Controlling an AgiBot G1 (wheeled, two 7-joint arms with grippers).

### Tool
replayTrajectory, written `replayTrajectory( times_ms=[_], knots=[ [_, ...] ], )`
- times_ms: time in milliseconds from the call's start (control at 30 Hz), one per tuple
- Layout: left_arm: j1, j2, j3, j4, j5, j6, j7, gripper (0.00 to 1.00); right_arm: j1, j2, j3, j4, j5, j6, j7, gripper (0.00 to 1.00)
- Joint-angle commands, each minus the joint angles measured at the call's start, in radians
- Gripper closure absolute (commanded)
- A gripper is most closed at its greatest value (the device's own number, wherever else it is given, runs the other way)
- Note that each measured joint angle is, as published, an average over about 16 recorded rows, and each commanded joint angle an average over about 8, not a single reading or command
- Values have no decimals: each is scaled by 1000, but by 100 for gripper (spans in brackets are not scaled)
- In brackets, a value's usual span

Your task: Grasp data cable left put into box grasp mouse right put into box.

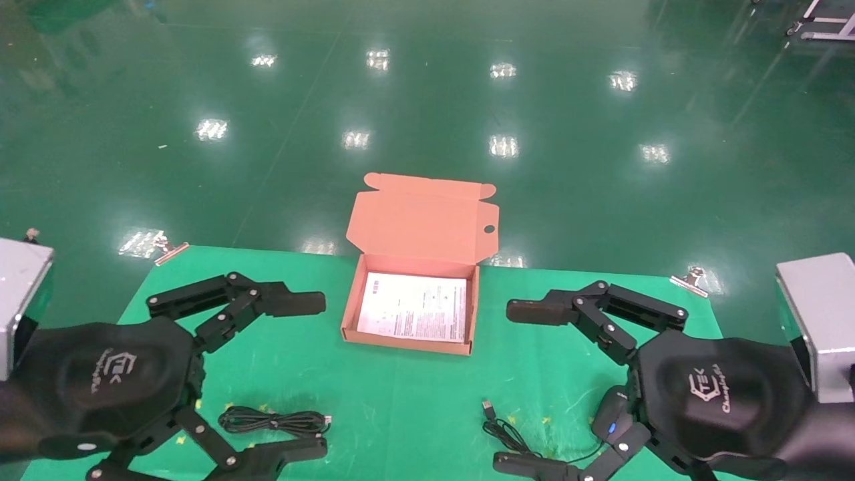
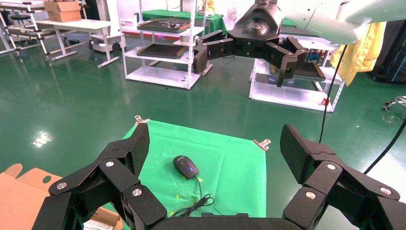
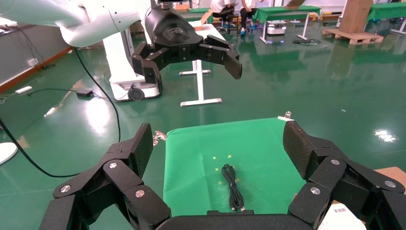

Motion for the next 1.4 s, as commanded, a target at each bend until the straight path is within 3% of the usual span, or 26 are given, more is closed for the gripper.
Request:
replayTrajectory(
  times_ms=[33, 533, 733, 1000, 1167, 1400],
  knots=[
    [0, 0, 0, 0, 0, 0, 0, 0, 0, 0, 0, 0, 0, 0, 0, 0],
    [1, 1, -2, 5, -3, -4, 0, 0, 1, 1, 0, 1, -3, 0, -1, 0],
    [-12, 1, 16, 40, 45, 3, 16, 0, 46, 16, -25, 35, -114, 9, -28, 0],
    [-166, 9, 147, 68, 341, 73, 74, 0, 219, -29, -159, 60, -405, -54, -95, 0],
    [-263, 47, 259, 98, 543, 76, 109, 0, 344, -81, -333, 59, -594, -87, -154, 0],
    [-356, 138, 405, 150, 828, 53, 156, 0, 485, -156, -581, 48, -831, -75, -205, 0]
  ],
)
